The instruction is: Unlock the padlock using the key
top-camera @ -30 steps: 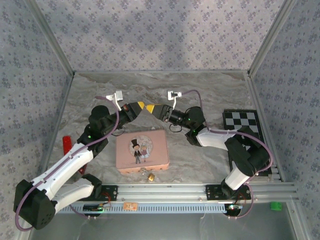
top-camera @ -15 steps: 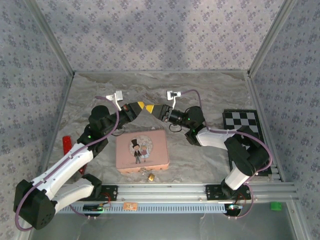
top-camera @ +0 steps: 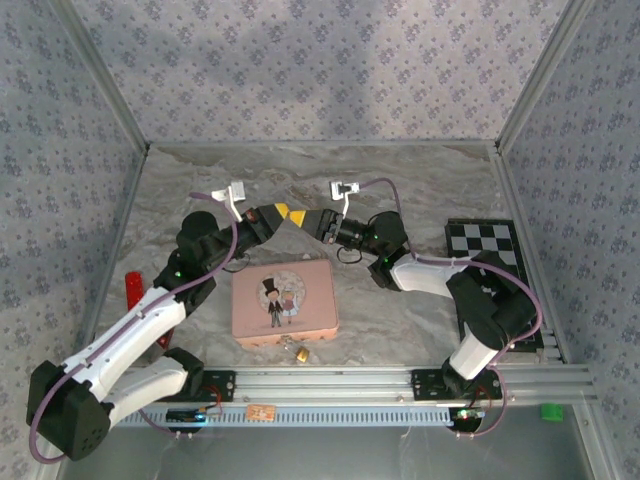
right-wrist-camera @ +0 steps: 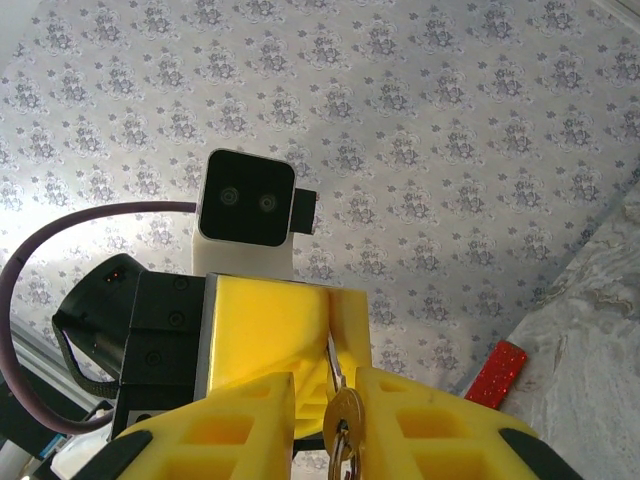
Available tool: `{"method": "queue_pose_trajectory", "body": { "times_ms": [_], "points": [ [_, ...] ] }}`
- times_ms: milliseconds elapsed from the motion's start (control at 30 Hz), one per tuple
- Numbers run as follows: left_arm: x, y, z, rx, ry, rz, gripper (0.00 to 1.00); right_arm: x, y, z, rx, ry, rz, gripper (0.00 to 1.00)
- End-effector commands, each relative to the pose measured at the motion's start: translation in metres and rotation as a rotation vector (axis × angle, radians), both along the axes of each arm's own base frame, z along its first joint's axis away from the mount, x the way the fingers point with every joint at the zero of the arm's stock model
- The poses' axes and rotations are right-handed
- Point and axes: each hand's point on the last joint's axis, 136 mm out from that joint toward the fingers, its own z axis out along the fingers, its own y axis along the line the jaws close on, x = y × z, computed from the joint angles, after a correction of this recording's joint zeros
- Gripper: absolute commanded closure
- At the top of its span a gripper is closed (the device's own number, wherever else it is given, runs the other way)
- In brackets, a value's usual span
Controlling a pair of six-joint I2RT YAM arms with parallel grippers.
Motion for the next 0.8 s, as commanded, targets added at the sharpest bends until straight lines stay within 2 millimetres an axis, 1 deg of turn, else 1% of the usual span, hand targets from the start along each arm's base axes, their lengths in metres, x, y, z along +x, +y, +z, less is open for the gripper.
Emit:
{"method": "queue_pose_trajectory", "body": {
  "times_ms": [0, 200, 333, 667, 767],
  "points": [
    [-0.0037, 0.003, 0.0169, -0.011, -0.055, 0.012, 1.0, -0.0013, -0.0014, 0.009, 0.022, -0.037, 0.005, 0.77],
    [-0.0042, 0.0029, 0.0178, -0.009, -0.059, 0.009, 1.0, -0.0021, -0.0011, 0.0113, 0.023, -0.047, 0.008, 0.8],
    [-0.0032, 0.0024, 0.0167, -0.008, -0.055, 0.009, 1.0, -0.0027, -0.0001, 0.014, 0.025, -0.051, 0.013, 0.83],
    [-0.0028, 0.0016, 0.0163, -0.003, -0.055, 0.007, 1.0, -0.0015, -0.0017, 0.0188, 0.03, -0.049, 0.012, 0.95],
    [-0.0024, 0.001, 0.0149, 0.006, -0.052, 0.005, 1.0, 0.0022, -0.0043, 0.0169, 0.023, -0.037, -0.002, 0.99]
  ]
}}
